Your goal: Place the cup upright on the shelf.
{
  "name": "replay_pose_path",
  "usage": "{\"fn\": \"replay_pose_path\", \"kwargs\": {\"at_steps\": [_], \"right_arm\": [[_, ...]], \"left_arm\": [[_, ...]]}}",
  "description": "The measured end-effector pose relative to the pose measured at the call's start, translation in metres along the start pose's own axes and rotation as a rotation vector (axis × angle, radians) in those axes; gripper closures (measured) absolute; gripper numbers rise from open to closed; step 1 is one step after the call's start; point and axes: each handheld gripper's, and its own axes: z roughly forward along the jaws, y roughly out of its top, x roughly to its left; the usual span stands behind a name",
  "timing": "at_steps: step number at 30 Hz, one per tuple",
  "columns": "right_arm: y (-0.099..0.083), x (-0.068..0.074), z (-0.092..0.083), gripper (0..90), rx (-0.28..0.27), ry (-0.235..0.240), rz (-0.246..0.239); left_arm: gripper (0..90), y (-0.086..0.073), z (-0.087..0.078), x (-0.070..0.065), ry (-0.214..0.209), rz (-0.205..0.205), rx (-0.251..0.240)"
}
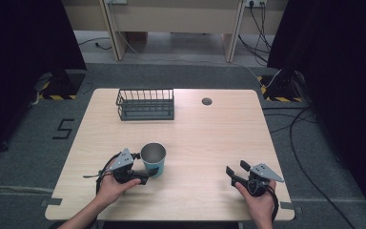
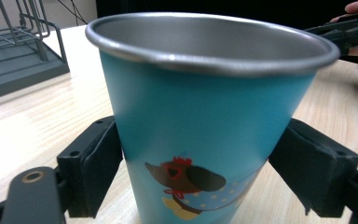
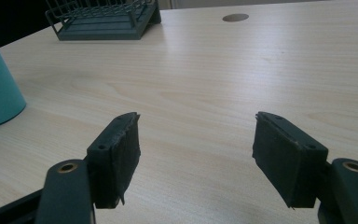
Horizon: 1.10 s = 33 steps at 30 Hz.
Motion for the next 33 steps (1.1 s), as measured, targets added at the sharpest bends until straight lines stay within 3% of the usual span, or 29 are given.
{"fn": "replay_pose_path", "kwargs": {"at_steps": [24, 26, 27, 28, 29, 33], "right_arm": [[-0.0004, -0.0001, 0.0007, 32.3, 0.006, -0.001, 0.001], [-0.0004, 0.0000, 0.0007, 32.3, 0.006, -0.001, 0.001], [-0.0005, 0.0000, 0.0009, 32.3, 0.006, -0.002, 0.001], [-0.0005, 0.0001, 0.0010, 32.3, 0.007, -0.001, 0.001], [-0.0006, -0.0002, 0.0012, 32.4, 0.007, -0.001, -0.004], [-0.0005, 0.0003, 0.0011, 32.4, 0.008, -0.001, -0.001]], "left_arm": [[17.8, 0.0008, -0.0017, 0.0008, 0.011, -0.007, -0.023], [21.4, 0.0017, -0.0039, 0.0017, 0.005, -0.004, -0.049], [29.6, 0.0017, -0.0039, 0.0017, 0.005, -0.004, -0.049], [31.8, 0.0033, -0.0051, 0.0025, 0.018, 0.010, -0.056], [26.6, 0.0033, -0.0051, 0.0025, 0.018, 0.010, -0.056], [25.8, 0.0004, -0.0044, 0.0028, 0.018, 0.003, -0.040]]}}
